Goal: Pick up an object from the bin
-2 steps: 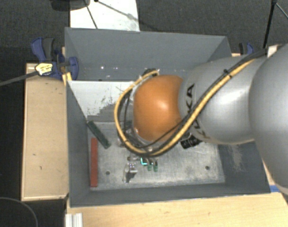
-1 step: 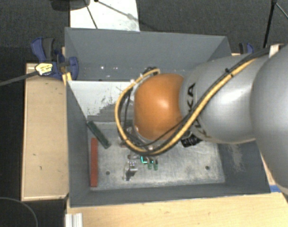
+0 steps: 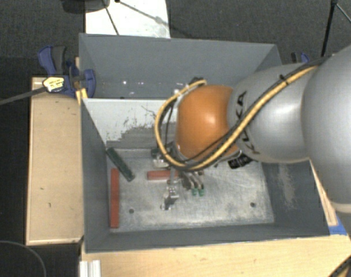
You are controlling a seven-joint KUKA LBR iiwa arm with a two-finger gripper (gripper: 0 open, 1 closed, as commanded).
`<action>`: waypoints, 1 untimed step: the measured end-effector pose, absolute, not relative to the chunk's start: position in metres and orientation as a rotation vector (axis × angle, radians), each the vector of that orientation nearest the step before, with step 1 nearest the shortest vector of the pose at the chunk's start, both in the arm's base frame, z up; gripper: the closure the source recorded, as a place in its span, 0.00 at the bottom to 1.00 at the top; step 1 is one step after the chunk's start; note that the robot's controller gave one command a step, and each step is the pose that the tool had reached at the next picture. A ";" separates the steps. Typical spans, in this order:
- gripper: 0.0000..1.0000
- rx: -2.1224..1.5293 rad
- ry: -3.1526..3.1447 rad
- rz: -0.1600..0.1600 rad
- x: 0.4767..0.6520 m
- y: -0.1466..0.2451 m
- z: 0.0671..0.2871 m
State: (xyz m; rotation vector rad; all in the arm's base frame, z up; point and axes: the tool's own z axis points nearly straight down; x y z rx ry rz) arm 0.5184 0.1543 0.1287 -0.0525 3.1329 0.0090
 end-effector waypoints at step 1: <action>0.00 -0.127 3.136 -0.001 0.511 0.102 0.101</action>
Offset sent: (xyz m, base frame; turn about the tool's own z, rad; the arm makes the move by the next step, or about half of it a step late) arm 0.0515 -0.0414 -0.0506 0.0376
